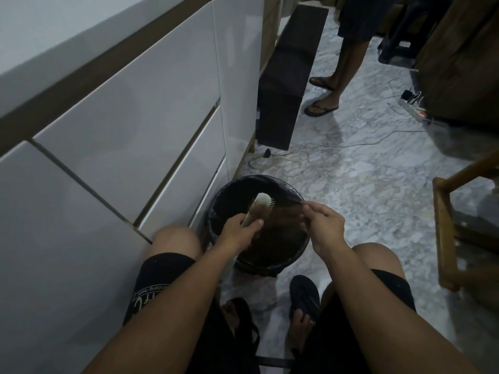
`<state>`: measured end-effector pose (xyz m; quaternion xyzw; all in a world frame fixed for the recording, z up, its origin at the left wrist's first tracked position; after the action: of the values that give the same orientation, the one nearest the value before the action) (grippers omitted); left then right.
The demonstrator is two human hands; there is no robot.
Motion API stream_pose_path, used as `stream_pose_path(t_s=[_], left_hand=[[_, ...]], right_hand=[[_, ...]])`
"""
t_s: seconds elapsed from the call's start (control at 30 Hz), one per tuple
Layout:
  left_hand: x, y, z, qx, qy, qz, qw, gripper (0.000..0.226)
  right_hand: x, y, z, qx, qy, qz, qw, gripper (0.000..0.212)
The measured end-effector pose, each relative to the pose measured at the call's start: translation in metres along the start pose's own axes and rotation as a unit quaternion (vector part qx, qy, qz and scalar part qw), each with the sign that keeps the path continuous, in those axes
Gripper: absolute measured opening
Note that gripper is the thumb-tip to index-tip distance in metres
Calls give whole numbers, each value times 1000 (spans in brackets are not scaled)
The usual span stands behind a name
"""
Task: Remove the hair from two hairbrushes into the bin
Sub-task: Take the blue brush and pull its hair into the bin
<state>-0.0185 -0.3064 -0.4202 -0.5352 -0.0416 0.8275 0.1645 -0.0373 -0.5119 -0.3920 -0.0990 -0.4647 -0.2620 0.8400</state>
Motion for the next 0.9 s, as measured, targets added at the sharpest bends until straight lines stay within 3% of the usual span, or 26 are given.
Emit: stream_pose_path(t_s=[0.17, 0.33, 0.43, 0.53, 0.63, 0.77, 0.9], left_hand=[[5, -1, -3, -2, -33, 38, 999, 24], [7, 2, -4, 7, -41, 33, 999, 25], [8, 1, -5, -2, -41, 36, 999, 22], [10, -5, -7, -26, -47, 23, 998, 16], [14, -9, -8, -40, -54, -4, 998, 12], [15, -6, -8, -34, -56, -4, 998, 13], [16, -2, -5, -9, -66, 0, 998, 24]], right_hand=[[-11, 22, 10, 143, 76, 66, 984, 18], [-26, 26, 14, 223, 71, 268, 935, 36], [-31, 29, 19, 263, 72, 343, 899, 20], [-23, 28, 14, 243, 37, 316, 916, 23], [-15, 22, 6, 196, 61, 178, 962, 26], [-11, 13, 1, 117, 83, 61, 988, 28], [-2, 3, -1, 13, -13, 213, 977, 7]])
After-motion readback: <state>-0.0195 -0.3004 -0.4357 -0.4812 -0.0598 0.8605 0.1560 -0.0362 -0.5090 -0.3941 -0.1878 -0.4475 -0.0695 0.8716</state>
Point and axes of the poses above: each hand's wrist, its own z-axis away from the middle knuckle, its own y-axis out of the palm, x = y × z, the point moved 6 cm from there along -z, towards the middle knuckle, and after that the axes turned 4 degrees about y, right-handed, at the moved point
